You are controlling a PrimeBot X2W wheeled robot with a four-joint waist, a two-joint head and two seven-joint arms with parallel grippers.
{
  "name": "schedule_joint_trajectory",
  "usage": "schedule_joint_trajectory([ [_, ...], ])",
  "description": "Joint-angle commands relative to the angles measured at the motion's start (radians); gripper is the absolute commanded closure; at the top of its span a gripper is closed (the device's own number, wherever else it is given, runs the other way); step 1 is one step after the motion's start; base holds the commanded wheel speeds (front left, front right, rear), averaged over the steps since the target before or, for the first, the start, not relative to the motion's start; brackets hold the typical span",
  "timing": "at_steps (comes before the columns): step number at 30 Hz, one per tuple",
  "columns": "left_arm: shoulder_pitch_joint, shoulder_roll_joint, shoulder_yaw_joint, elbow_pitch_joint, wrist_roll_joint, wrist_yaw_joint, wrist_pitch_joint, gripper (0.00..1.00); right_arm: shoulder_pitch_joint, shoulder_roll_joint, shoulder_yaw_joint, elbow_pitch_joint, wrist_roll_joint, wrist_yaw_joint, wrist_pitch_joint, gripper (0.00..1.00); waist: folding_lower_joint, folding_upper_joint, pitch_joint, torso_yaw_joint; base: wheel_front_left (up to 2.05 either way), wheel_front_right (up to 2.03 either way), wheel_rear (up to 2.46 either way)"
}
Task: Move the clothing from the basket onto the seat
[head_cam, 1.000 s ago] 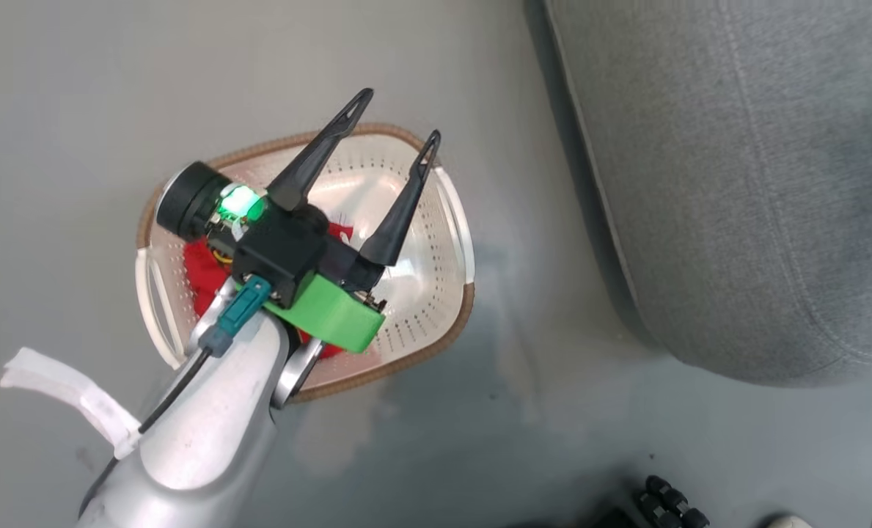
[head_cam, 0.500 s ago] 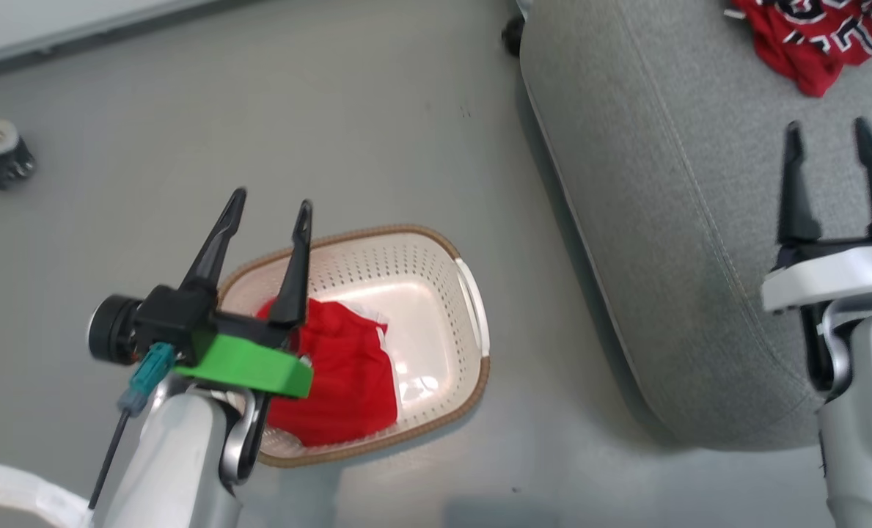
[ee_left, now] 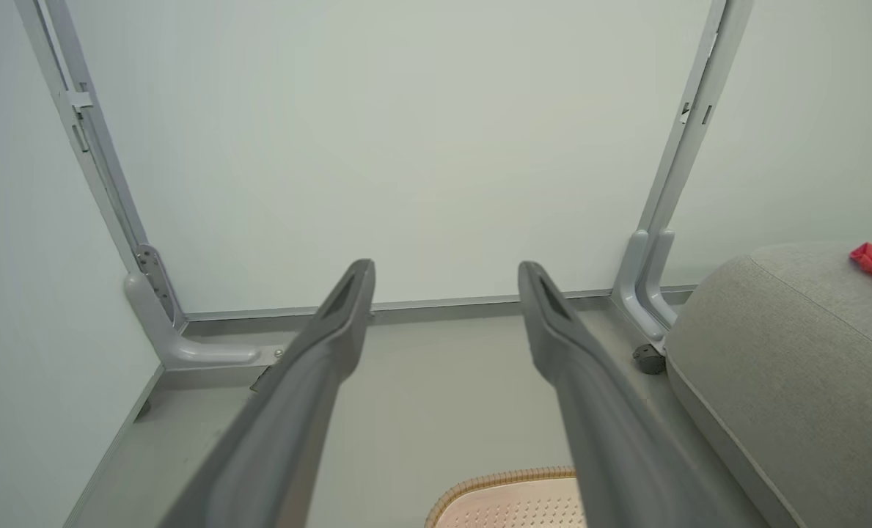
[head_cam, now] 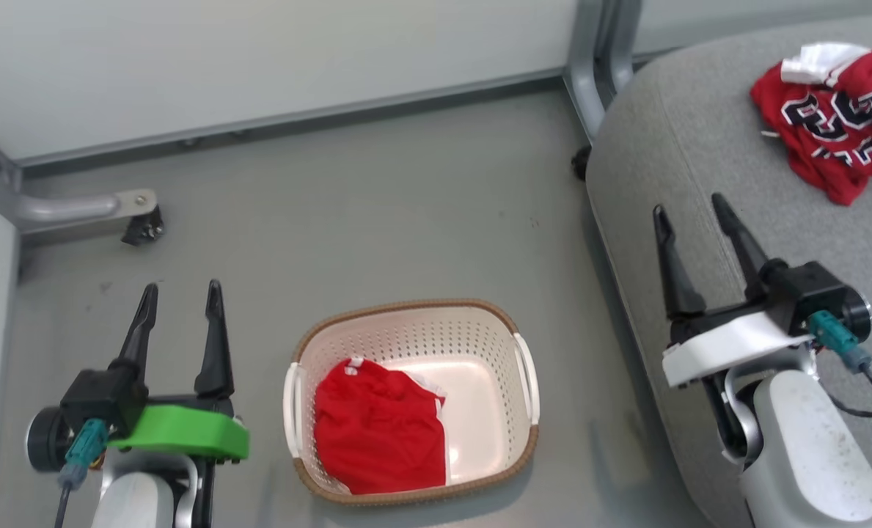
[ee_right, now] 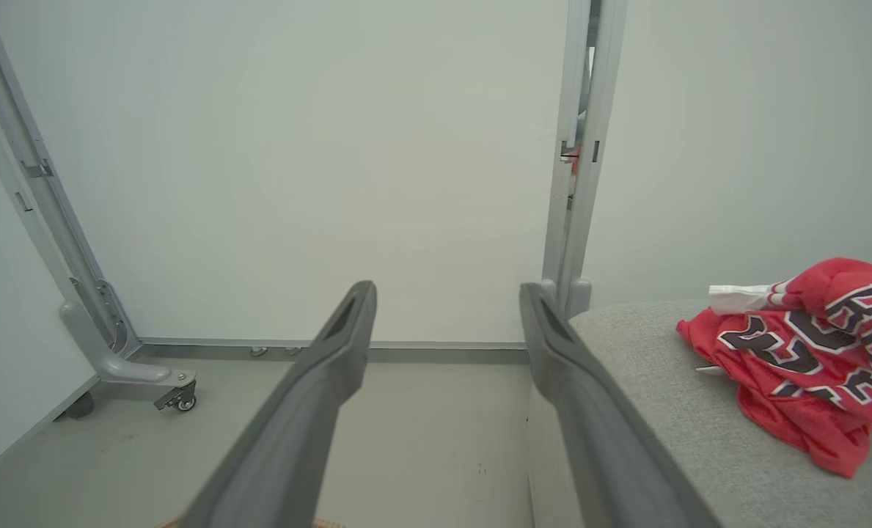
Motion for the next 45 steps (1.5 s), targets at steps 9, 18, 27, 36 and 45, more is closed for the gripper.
schedule_joint_trajectory([
  [9, 0.103, -0.022, 0.063, -0.02, 0.045, -0.018, 0.001, 0.0, 0.126, 0.018, 0.043, -0.043, 0.023, -0.001, 0.0, 0.0, 0.0001, 0.0, -0.144, 0.093, 0.0, 0.0, 0.0],
  [18, 0.133, -0.036, 0.031, -0.037, 0.07, -0.033, 0.001, 0.0, 0.253, 0.018, 0.042, -0.13, 0.045, -0.001, 0.0, 0.0, 0.0001, 0.0, -0.165, 0.09, 0.0, 0.0, 0.0],
  [27, 0.153, -0.038, 0.019, -0.043, 0.088, -0.038, 0.001, 0.0, 0.339, 0.019, 0.007, -0.18, 0.013, -0.001, 0.0, 0.0, 0.0001, 0.0, -0.172, 0.082, 0.0, 0.0, 0.0],
  [36, 0.161, -0.041, 0.025, -0.039, 0.094, -0.041, 0.001, 0.0, 0.367, 0.019, -0.012, -0.177, 0.011, -0.001, 0.0, 0.0, 0.0001, 0.0, -0.173, 0.084, 0.0, 0.0, 0.0],
  [45, 0.161, -0.043, 0.024, -0.034, 0.093, -0.042, 0.001, 0.0, 0.368, 0.019, -0.012, -0.178, 0.004, -0.001, 0.0, 0.0, 0.0001, 0.0, -0.171, 0.086, 0.0, 0.0, 0.0],
])
